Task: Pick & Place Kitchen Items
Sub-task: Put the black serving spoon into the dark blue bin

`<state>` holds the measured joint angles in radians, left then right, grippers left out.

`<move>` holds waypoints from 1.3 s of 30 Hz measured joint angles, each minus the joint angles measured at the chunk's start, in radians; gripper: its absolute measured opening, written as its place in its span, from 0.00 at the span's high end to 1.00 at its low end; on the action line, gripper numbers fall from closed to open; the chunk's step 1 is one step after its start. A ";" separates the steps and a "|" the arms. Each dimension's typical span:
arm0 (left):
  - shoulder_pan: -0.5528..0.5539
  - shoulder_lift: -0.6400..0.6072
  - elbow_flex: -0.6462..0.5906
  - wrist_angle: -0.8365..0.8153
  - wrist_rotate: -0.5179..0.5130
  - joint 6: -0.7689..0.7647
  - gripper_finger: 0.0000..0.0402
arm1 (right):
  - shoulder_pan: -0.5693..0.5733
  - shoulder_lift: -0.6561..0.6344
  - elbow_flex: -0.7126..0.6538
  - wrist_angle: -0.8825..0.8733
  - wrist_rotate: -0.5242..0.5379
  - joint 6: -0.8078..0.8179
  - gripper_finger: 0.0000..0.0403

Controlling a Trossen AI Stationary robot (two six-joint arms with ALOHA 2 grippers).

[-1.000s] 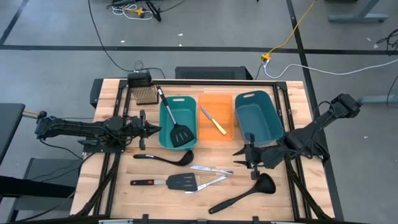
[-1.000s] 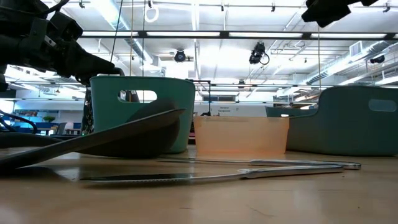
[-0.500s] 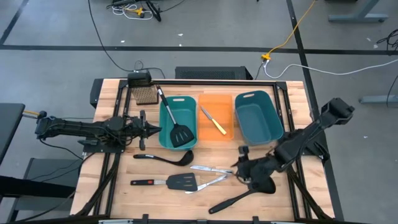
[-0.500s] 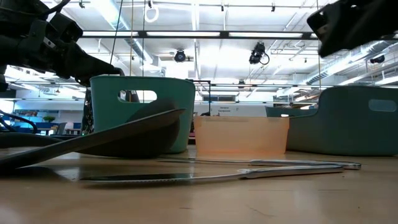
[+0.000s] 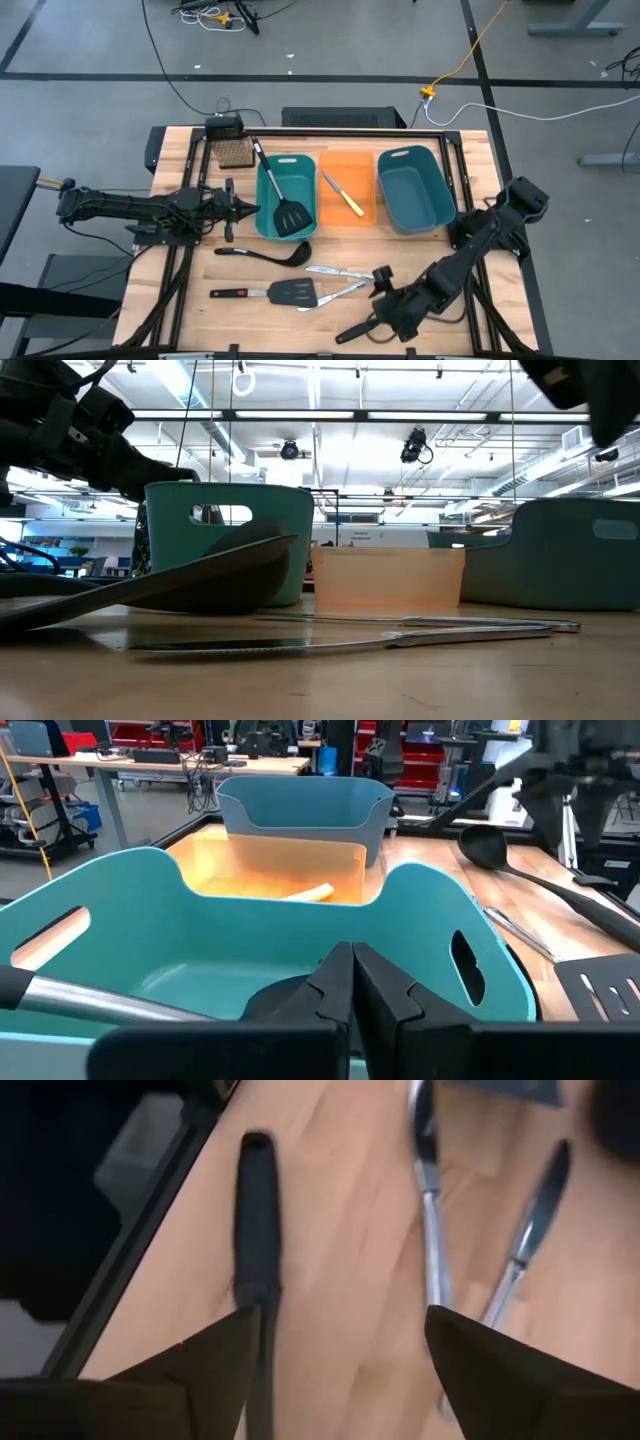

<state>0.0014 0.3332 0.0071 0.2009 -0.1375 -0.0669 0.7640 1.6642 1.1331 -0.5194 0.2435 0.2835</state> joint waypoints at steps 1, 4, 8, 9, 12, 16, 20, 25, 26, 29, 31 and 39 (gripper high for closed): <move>0.000 0.000 0.000 0.001 0.000 0.000 0.98 | 0.008 0.017 0.020 -0.019 0.000 0.002 0.26; 0.000 0.000 0.000 0.002 0.000 0.000 0.98 | 0.031 0.065 0.052 -0.036 -0.002 0.024 0.25; 0.000 0.000 0.000 0.002 0.000 0.000 0.98 | 0.061 0.117 0.069 -0.045 -0.001 0.043 0.25; 0.000 0.000 0.000 0.002 0.000 0.000 0.98 | 0.066 0.125 0.069 -0.050 -0.001 0.055 0.25; 0.000 0.000 0.000 0.003 0.000 0.000 0.98 | 0.075 0.151 0.069 -0.076 0.008 0.088 0.27; 0.000 0.000 0.000 0.004 0.000 0.000 0.98 | 0.078 0.186 0.069 -0.079 0.007 0.102 0.29; 0.000 0.000 0.000 0.005 0.000 -0.001 0.98 | 0.078 0.217 0.069 -0.076 -0.002 0.108 0.30; 0.000 0.000 0.000 0.004 0.000 -0.001 0.98 | 0.078 0.258 0.069 -0.076 -0.021 0.109 0.30; 0.000 0.000 0.000 0.005 0.000 -0.001 0.98 | 0.077 0.266 0.069 -0.074 -0.024 0.109 0.30; 0.000 0.000 0.000 0.005 0.000 -0.001 0.98 | 0.075 0.281 0.070 -0.068 -0.027 0.112 0.31; 0.000 0.000 0.000 0.005 0.000 -0.001 0.98 | 0.074 0.287 0.072 -0.068 -0.028 0.128 0.33; 0.000 0.000 0.000 0.008 0.000 -0.005 0.98 | 0.072 0.289 0.072 -0.059 -0.039 0.153 0.57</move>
<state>0.0014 0.3332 0.0071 0.2087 -0.1375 -0.0724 0.8364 1.9537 1.2053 -0.5783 0.2045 0.4370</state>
